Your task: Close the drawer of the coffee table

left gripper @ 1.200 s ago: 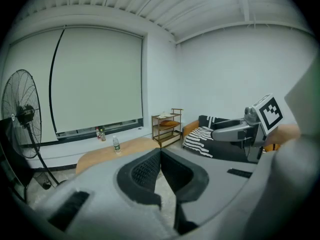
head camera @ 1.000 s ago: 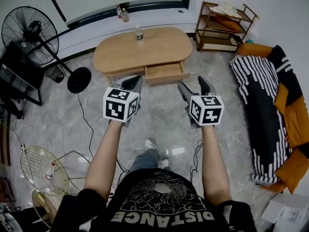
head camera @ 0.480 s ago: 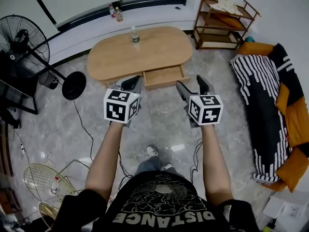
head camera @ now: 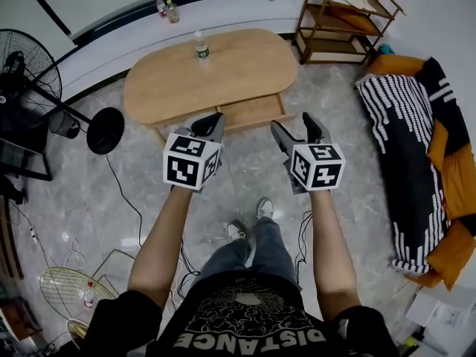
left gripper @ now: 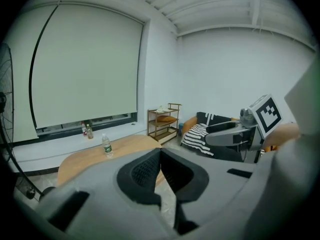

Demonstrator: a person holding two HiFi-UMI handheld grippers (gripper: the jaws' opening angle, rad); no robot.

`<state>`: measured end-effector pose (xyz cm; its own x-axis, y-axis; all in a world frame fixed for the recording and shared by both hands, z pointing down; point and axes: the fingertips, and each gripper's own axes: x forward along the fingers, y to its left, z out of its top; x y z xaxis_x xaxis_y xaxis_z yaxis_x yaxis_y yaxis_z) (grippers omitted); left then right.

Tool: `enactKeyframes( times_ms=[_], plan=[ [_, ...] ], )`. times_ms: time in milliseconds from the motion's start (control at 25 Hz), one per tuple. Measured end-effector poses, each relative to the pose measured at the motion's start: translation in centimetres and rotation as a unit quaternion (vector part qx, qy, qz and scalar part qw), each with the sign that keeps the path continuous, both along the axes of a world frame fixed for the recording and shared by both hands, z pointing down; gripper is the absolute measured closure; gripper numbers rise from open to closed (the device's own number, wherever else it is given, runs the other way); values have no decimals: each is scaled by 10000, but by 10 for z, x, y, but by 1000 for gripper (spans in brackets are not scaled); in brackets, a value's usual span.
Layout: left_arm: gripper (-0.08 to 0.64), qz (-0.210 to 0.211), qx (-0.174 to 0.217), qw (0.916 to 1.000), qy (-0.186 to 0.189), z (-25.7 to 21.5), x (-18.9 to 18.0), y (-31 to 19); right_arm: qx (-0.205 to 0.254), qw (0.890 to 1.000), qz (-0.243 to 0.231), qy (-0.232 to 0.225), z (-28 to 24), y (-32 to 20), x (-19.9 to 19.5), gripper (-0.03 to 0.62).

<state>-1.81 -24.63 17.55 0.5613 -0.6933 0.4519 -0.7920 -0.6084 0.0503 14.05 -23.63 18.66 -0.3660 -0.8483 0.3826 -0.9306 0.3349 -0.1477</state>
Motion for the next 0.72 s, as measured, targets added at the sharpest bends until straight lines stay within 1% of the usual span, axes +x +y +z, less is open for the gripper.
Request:
enactKeyframes(
  times_ms=[280, 480, 600, 720],
  plan=[
    [558, -21, 9, 10000, 50, 43, 12, -33, -64, 10000, -28, -10, 48, -36, 9, 241],
    [558, -170, -28, 9998, 82, 72, 23, -76, -71, 9998, -163, -21, 81, -82, 16, 241],
    [558, -252, 44, 9996, 97, 84, 32, -104, -56, 9996, -260, -58, 100, -112, 19, 239],
    [558, -315, 57, 9995, 24, 104, 39, -131, -85, 9992, -379, -79, 123, -143, 23, 241]
  ],
)
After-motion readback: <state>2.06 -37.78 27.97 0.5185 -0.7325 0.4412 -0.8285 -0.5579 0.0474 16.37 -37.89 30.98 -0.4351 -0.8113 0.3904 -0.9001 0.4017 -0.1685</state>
